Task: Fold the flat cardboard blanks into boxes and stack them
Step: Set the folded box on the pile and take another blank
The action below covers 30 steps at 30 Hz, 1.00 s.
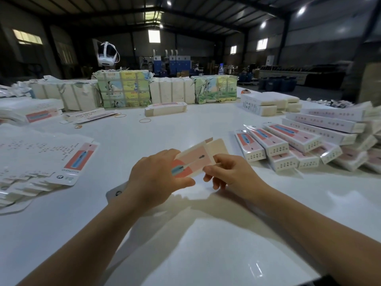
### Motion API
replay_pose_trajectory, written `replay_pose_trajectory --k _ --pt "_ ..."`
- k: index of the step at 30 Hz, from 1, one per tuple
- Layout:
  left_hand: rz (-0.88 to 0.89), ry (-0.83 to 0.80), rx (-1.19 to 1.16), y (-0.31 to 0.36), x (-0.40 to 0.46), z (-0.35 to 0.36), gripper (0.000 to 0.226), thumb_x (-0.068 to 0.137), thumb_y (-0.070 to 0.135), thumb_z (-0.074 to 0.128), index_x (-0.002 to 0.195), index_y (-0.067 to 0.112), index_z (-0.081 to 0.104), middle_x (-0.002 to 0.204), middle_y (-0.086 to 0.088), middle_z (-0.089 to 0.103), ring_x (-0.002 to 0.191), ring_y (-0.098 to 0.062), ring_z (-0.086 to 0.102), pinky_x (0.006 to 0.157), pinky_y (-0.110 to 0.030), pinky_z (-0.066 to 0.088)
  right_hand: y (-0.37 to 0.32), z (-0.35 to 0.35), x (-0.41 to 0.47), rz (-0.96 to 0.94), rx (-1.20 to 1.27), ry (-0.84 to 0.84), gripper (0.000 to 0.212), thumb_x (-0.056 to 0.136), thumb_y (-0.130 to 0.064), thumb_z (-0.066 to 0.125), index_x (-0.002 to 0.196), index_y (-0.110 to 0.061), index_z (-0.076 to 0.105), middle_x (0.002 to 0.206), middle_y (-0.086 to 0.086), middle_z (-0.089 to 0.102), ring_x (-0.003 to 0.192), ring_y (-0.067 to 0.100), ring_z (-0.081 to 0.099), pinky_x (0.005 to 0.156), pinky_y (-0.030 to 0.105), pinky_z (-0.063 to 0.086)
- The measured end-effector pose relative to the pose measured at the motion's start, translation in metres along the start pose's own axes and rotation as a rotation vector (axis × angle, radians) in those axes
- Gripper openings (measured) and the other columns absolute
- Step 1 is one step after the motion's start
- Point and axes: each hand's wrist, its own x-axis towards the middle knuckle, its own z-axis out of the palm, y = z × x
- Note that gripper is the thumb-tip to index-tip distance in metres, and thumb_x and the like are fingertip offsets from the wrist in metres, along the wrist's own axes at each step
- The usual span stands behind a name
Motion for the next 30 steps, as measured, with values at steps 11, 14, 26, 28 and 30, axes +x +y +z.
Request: replay_pose_trajectory --k 11,14,26,28,30 --pt "-0.135 -0.103 -0.179 -0.007 -0.002 -0.005 0.069 0.059 0.070 0.049 0.117 0.032 0.053 0.112 0.012 0.060 0.082 -0.012 0.062 0.074 -0.034 0.057 0.002 0.016 -0.003 -0.234 -0.218 0.381 0.021 0.090 -0.007 0.061 0.099 -0.024 0.068 0.096 -0.017 0.058 0.076 0.004 0.060 0.067 0.021 0.053" --pt "-0.131 -0.093 -0.151 -0.003 -0.001 -0.001 0.070 0.059 0.072 0.046 0.117 0.032 0.053 0.110 0.012 0.061 0.079 -0.011 0.062 0.073 -0.034 0.057 0.003 0.020 -0.003 -0.211 -0.138 0.383 0.028 0.090 -0.004 0.060 0.108 -0.026 0.064 0.100 -0.016 0.064 0.085 0.008 0.063 0.073 0.019 0.054" --pt "-0.115 -0.046 -0.089 0.000 -0.001 0.008 0.061 0.068 0.075 0.056 0.114 0.035 0.052 0.109 0.014 0.061 0.074 -0.010 0.059 0.069 -0.028 0.056 0.000 0.020 -0.004 -0.081 -0.052 0.348 0.042 0.092 -0.016 0.060 0.132 -0.025 0.052 0.100 -0.012 0.068 0.093 0.002 0.064 0.086 0.018 0.052" --pt "-0.093 -0.056 -0.060 0.000 -0.002 0.011 0.059 0.070 0.075 0.052 0.114 0.035 0.051 0.109 0.014 0.061 0.072 -0.011 0.060 0.068 -0.027 0.056 0.000 0.020 -0.006 -0.068 -0.089 0.317 0.042 0.092 -0.015 0.059 0.131 -0.027 0.051 0.100 -0.007 0.068 0.090 0.001 0.063 0.080 0.012 0.051" --pt "-0.081 -0.071 -0.045 0.000 -0.003 0.014 0.068 0.063 0.080 0.042 0.113 0.035 0.051 0.110 0.015 0.060 0.072 -0.011 0.061 0.068 -0.026 0.056 0.000 0.020 -0.006 -0.074 -0.122 0.297 0.040 0.093 -0.012 0.058 0.129 -0.029 0.050 0.096 -0.009 0.065 0.084 -0.004 0.061 0.073 0.008 0.049"
